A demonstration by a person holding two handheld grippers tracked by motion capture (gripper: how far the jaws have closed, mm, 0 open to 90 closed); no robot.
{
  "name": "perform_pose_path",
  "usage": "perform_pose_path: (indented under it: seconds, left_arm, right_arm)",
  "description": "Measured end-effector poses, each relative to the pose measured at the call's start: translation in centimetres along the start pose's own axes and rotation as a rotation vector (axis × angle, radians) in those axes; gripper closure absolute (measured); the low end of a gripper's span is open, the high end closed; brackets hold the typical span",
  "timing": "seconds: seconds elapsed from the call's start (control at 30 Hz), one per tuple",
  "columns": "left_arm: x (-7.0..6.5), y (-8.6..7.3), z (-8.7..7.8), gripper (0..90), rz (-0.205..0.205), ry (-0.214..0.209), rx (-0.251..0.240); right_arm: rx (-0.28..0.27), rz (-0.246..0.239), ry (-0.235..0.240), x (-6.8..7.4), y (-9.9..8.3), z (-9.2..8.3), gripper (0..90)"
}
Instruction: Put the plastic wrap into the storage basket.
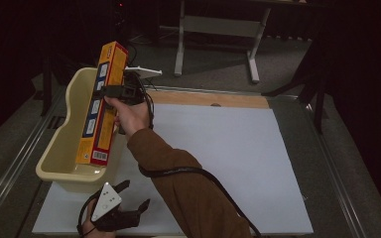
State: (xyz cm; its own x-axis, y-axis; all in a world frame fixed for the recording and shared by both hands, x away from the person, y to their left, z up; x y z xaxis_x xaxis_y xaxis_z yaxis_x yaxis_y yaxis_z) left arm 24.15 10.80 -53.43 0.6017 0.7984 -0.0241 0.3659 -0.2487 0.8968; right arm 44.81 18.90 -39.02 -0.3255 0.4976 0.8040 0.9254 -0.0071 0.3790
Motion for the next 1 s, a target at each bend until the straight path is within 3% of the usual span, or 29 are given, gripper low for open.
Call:
perform_pose_path:
  seconds: [0.33,0.67,1.0]
  left_arm:
    - [0.0,0.2,-0.3,15.3,-0.003,-0.006,-0.023]
    - [0.0,0.3,-0.4,15.3,-0.006,-0.005,-0.028]
    - [0.2,0.3,-0.5,15.3,-0.015,0.003,-0.037]
  right_arm:
    - [0.015,0.022,-0.010,-0.3,-0.6,1.8,40.6]
    - [0.085,0.074,0.010,-0.8,-1.7,3.6,40.4]
    - [0.106,0.113,-0.014,-2.0,-2.1,4.5,39.8]
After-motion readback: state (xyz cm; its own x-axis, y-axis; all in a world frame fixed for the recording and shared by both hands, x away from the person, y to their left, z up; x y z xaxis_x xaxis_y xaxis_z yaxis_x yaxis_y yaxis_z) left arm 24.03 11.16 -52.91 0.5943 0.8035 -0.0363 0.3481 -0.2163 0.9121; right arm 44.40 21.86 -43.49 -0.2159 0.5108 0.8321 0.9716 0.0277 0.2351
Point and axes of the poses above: each handheld gripper's, and its own axes: z roughly forward along the jaws, y roughly out of its top, x roughly to its left, the point moved 10 cm from there along z, roughly forward along the jaws, and after that the axes turned 2 degrees about x, right-handed, at the moved point
